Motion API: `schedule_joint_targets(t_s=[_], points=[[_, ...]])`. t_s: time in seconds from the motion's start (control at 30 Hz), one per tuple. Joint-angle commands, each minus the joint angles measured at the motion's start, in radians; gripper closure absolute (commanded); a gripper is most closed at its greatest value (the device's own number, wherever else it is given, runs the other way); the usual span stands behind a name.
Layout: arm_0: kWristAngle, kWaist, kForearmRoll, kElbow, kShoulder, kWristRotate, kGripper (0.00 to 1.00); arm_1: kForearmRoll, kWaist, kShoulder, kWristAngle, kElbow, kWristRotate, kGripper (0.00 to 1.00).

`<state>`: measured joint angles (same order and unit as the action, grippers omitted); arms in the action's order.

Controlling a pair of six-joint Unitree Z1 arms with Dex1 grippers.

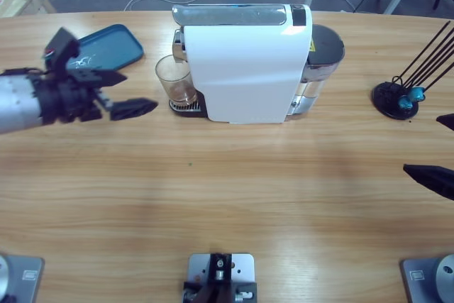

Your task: Pour coffee

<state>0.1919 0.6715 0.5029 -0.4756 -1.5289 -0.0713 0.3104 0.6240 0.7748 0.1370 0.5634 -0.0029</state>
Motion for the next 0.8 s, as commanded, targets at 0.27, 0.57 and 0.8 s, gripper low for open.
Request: schedule_joint_targets(t_s=[0.27,0.57,0.8], points=[[0.072,-0.05,0.21,-0.074,-0.274,0.011,0.018,-0.013,0.0,0.048,0.004,-0.025,-0.009,0.0],[0.105,-0.05,0.21,-0.132,-0.345,0.011,0.018,-0.013,0.0,0.052,0.004,-0.025,-0.009,0.0],[0.113,-0.051,0.216,-0.164,-0.4,0.011,0.023,-0.014,0.0,0.053,0.004,-0.025,-0.009,0.0]])
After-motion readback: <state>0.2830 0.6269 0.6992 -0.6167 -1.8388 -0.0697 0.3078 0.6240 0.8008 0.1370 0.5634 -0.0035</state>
